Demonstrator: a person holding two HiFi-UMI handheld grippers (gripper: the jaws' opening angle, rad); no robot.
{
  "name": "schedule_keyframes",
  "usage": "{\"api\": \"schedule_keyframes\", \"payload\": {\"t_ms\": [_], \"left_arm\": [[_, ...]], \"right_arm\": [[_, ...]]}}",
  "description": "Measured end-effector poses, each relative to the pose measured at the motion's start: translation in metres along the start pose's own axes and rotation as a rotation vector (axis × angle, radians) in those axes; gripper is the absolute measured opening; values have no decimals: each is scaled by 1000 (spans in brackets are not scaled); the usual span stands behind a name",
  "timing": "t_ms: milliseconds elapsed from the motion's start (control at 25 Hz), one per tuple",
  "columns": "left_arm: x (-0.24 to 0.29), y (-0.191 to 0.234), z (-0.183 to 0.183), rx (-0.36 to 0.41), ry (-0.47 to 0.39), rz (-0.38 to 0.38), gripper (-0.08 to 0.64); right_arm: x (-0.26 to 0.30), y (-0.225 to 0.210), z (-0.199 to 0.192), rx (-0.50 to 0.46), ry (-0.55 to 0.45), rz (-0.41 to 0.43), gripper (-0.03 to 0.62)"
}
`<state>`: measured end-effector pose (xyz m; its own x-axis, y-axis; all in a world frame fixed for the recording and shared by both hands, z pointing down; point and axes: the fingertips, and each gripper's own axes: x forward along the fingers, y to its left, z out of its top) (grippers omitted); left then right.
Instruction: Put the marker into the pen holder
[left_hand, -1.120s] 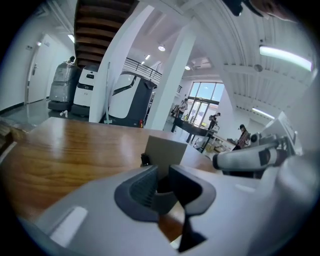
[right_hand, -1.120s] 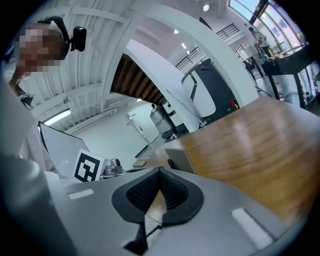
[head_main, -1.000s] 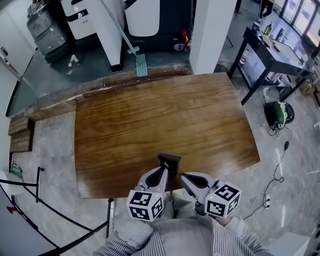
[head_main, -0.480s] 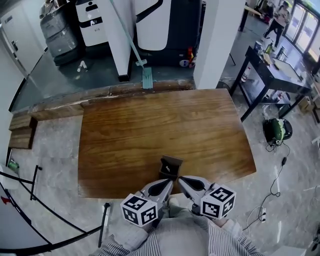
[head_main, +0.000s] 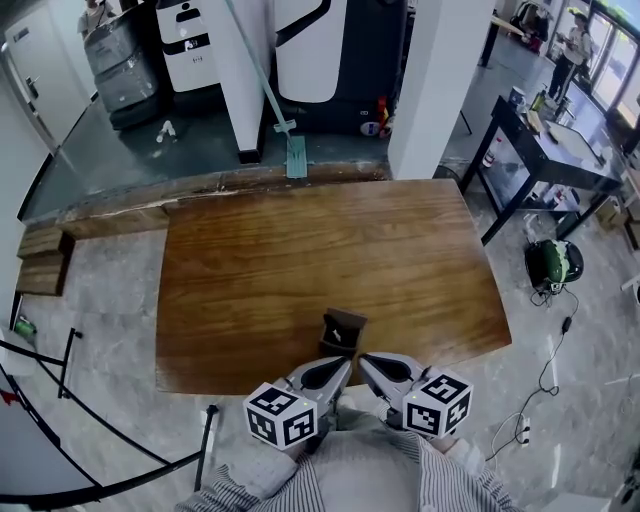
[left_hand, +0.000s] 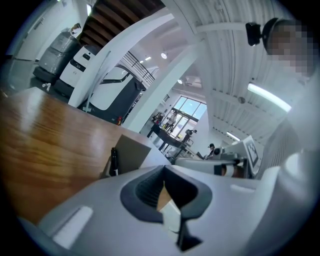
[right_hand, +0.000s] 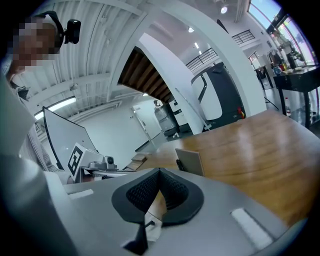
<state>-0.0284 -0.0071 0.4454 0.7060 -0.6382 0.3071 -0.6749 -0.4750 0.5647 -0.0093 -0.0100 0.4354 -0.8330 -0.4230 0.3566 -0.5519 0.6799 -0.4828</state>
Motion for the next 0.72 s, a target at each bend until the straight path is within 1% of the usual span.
{"api": "schedule_keyframes", "payload": {"t_ms": [160, 360, 560, 720], "left_arm": [[-1, 0, 1, -2, -2, -1, 8], [-3, 4, 1, 20, 4, 8, 8], [-2, 4, 0, 6, 2, 2, 8], [0, -1, -5, 9, 17, -6, 8]], "right_arm": [[1, 1, -1, -1, 6, 3, 0], [5, 2, -4, -1, 10, 9, 0], [6, 2, -8, 4, 13, 13, 0], [4, 3, -11, 8, 15, 14, 0]]}}
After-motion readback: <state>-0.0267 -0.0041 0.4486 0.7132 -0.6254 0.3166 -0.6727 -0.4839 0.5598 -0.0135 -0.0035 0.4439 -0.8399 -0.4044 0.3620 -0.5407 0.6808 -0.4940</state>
